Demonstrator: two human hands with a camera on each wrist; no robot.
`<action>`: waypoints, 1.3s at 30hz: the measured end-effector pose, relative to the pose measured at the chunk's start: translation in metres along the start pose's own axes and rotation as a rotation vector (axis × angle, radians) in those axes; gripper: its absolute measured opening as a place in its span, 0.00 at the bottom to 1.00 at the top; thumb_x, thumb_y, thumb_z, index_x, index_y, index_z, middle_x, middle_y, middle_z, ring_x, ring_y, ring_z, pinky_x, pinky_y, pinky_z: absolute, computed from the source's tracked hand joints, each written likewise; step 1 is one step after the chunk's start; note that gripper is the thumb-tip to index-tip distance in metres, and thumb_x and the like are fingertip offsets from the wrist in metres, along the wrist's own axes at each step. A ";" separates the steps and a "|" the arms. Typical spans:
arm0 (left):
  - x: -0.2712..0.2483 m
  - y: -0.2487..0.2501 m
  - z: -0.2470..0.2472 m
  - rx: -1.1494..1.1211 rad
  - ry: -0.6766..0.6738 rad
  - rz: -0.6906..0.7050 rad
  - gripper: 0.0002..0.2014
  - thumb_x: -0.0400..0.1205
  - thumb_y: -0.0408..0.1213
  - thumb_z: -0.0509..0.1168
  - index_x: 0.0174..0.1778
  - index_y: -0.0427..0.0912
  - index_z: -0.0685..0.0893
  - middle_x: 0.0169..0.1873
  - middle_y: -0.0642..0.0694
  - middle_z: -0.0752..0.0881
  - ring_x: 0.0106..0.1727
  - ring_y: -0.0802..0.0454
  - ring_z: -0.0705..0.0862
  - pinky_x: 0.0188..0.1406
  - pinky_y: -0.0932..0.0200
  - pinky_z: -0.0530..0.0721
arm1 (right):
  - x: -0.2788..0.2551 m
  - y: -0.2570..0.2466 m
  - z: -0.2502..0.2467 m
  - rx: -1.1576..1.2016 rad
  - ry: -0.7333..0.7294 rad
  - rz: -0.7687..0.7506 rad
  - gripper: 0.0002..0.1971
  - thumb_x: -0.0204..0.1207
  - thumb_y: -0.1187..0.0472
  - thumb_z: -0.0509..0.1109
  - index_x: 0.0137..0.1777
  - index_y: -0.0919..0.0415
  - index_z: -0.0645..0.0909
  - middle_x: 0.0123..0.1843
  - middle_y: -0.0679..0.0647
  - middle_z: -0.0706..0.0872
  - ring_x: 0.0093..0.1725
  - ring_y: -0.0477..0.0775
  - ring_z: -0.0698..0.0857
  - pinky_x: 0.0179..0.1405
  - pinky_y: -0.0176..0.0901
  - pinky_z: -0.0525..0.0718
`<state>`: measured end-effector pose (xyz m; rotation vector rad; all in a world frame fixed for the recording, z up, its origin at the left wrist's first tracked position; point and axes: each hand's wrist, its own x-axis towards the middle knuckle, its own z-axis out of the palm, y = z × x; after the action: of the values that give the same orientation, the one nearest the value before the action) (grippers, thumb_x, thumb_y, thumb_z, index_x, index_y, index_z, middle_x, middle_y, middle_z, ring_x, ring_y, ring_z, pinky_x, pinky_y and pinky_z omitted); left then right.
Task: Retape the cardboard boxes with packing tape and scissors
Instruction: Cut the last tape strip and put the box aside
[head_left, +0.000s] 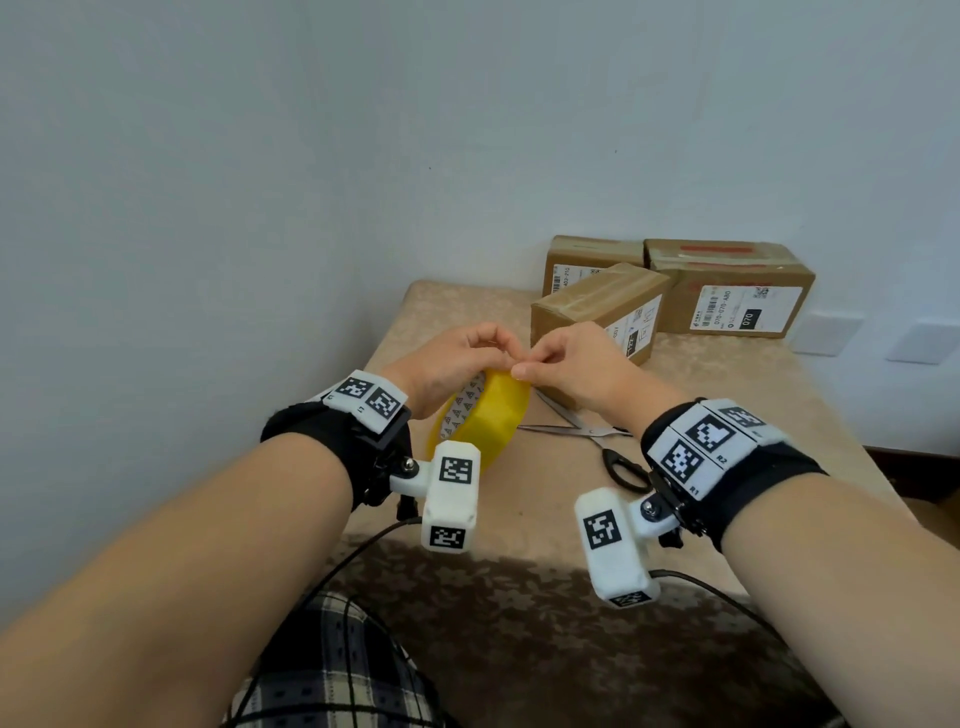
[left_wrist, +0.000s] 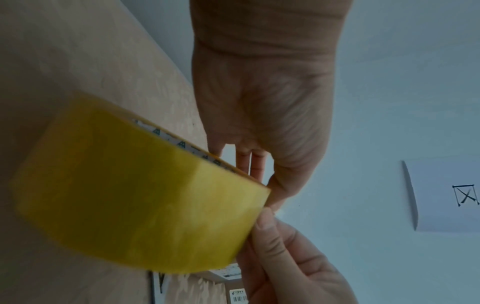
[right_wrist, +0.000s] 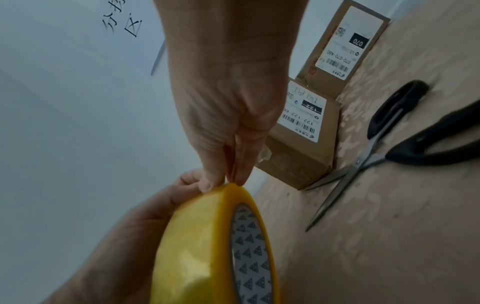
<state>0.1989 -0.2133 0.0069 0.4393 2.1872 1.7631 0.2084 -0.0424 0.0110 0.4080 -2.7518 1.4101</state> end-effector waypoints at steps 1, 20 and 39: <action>-0.001 0.000 0.001 -0.011 0.003 -0.011 0.04 0.77 0.31 0.66 0.43 0.46 0.83 0.42 0.44 0.85 0.45 0.51 0.81 0.48 0.58 0.79 | 0.001 0.000 0.002 -0.005 0.023 0.007 0.08 0.72 0.61 0.79 0.42 0.66 0.88 0.32 0.50 0.84 0.31 0.43 0.80 0.34 0.31 0.77; -0.006 0.023 0.007 0.415 0.206 -0.053 0.11 0.82 0.42 0.65 0.59 0.46 0.80 0.35 0.51 0.79 0.33 0.58 0.76 0.28 0.67 0.72 | -0.005 -0.007 0.016 -0.124 0.380 -0.169 0.08 0.78 0.63 0.71 0.44 0.64 0.90 0.38 0.58 0.89 0.41 0.55 0.85 0.47 0.54 0.82; -0.003 0.013 0.011 0.309 0.279 -0.015 0.05 0.81 0.35 0.67 0.50 0.43 0.78 0.52 0.47 0.80 0.43 0.56 0.77 0.34 0.66 0.75 | 0.004 -0.014 -0.010 -0.552 0.073 -0.156 0.15 0.82 0.56 0.66 0.67 0.52 0.84 0.59 0.53 0.89 0.63 0.55 0.83 0.63 0.55 0.80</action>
<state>0.2070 -0.2020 0.0176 0.2526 2.6664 1.5599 0.2066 -0.0437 0.0287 0.5095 -2.8117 0.5776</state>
